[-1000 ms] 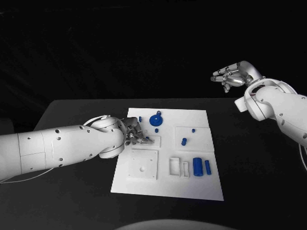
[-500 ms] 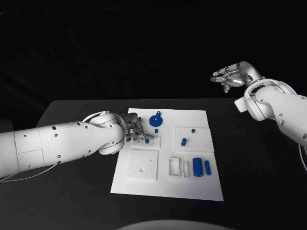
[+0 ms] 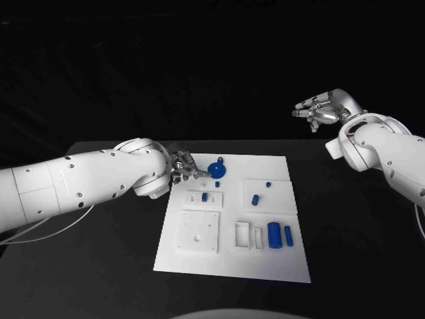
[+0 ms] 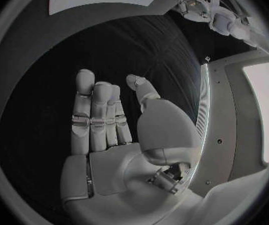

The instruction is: Assemble the parts on the task board

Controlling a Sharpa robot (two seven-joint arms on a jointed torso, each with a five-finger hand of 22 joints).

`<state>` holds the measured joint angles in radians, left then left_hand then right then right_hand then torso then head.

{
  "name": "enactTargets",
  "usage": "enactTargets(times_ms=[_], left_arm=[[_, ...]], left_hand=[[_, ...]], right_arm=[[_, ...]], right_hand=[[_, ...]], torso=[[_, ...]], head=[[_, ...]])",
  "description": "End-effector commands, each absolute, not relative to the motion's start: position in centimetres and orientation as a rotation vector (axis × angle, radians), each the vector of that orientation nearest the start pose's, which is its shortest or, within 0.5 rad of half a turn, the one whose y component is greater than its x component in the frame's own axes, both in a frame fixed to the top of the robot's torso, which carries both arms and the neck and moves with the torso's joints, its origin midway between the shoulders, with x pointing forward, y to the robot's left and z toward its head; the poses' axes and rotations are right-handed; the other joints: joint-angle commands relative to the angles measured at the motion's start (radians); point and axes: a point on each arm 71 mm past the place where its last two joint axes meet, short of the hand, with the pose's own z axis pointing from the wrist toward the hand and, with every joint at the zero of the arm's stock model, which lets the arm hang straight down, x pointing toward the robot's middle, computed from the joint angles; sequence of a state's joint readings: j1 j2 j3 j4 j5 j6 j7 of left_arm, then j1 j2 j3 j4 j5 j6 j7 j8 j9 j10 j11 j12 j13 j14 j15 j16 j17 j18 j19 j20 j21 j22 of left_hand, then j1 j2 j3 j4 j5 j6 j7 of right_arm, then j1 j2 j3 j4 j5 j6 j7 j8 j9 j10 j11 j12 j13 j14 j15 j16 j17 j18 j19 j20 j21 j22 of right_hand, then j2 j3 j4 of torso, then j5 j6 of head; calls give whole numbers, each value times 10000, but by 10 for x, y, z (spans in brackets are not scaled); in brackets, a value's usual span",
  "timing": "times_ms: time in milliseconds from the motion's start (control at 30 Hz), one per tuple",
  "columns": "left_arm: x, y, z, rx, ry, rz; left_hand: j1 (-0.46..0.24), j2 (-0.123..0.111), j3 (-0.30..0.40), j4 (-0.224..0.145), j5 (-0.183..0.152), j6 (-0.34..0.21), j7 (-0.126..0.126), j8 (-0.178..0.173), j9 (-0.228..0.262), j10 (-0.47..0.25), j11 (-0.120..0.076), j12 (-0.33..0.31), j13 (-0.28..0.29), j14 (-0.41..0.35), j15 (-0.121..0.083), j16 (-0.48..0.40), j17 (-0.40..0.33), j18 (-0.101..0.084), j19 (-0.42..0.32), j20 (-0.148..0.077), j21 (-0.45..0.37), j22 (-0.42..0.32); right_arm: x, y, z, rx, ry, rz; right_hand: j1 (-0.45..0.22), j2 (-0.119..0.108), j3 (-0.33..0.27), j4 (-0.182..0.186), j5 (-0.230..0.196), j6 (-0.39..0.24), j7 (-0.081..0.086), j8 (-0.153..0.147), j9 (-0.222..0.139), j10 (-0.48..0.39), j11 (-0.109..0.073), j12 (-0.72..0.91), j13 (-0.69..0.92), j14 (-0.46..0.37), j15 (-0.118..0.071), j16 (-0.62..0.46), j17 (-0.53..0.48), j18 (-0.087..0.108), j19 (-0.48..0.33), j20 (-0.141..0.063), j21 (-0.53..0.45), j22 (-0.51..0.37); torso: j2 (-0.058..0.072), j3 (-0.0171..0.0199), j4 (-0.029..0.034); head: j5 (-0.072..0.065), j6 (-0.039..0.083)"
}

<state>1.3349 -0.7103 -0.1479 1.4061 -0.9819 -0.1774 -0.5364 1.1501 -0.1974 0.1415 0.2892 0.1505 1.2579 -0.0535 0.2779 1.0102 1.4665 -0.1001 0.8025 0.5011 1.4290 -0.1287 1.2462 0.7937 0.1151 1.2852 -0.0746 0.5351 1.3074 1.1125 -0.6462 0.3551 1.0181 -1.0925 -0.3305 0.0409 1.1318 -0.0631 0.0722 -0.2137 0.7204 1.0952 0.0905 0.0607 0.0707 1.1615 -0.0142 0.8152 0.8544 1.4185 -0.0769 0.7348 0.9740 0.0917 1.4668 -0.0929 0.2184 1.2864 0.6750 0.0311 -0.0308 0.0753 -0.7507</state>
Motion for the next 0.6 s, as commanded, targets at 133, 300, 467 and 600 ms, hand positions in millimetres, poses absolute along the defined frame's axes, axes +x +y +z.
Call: enactTargets(times_ms=[133,300,467,600], left_arm=[[544,202,-185,-4586,21531,-4632],[561,208,-181,-4761,21828,-4682],[575,212,-176,-4790,21825,-4480],[581,213,-176,-4669,21987,-4240]], left_hand=[[288,211,81,-153,253,-617,247,-711,-908,281,103,-188,123,-246,9,-202,-257,-541,-66,-417,-166,113],[334,442,52,-573,369,-1059,684,-1900,-3734,141,393,-301,255,-412,126,-330,-478,-654,-89,-459,-342,92],[147,587,59,-806,383,-1290,808,-1359,-5626,155,393,-368,410,-414,190,-310,-485,-625,-5,-430,-454,152],[115,606,64,-767,359,-1387,810,-1091,-5907,152,394,-386,450,-415,191,-296,-486,-625,-5,-424,-482,158]], right_arm=[[586,-280,-139,4990,14120,7717],[586,-280,-139,5009,14122,7740],[585,-279,-138,5011,14129,7769],[586,-278,-138,5005,14133,7794]], right_hand=[[-70,-21,2,-11,13,-317,76,15,-24,-50,25,-13,-15,-11,25,-41,12,115,344,-5,-8,2],[-80,-12,-63,42,7,-394,91,18,-18,-44,36,-9,-20,-9,33,-38,12,126,342,8,4,8],[-10,4,-226,155,10,-451,100,21,-12,-52,45,0,-26,-14,43,-38,5,140,342,21,-9,5],[-10,5,-232,163,15,-457,101,20,-14,-51,45,0,-27,-13,43,-37,5,141,342,21,-10,5]], torso=[[44,-12,-27],[117,-16,-51],[207,-13,-88],[270,-19,-110]], head=[[19,126],[44,196],[67,280],[70,323]])
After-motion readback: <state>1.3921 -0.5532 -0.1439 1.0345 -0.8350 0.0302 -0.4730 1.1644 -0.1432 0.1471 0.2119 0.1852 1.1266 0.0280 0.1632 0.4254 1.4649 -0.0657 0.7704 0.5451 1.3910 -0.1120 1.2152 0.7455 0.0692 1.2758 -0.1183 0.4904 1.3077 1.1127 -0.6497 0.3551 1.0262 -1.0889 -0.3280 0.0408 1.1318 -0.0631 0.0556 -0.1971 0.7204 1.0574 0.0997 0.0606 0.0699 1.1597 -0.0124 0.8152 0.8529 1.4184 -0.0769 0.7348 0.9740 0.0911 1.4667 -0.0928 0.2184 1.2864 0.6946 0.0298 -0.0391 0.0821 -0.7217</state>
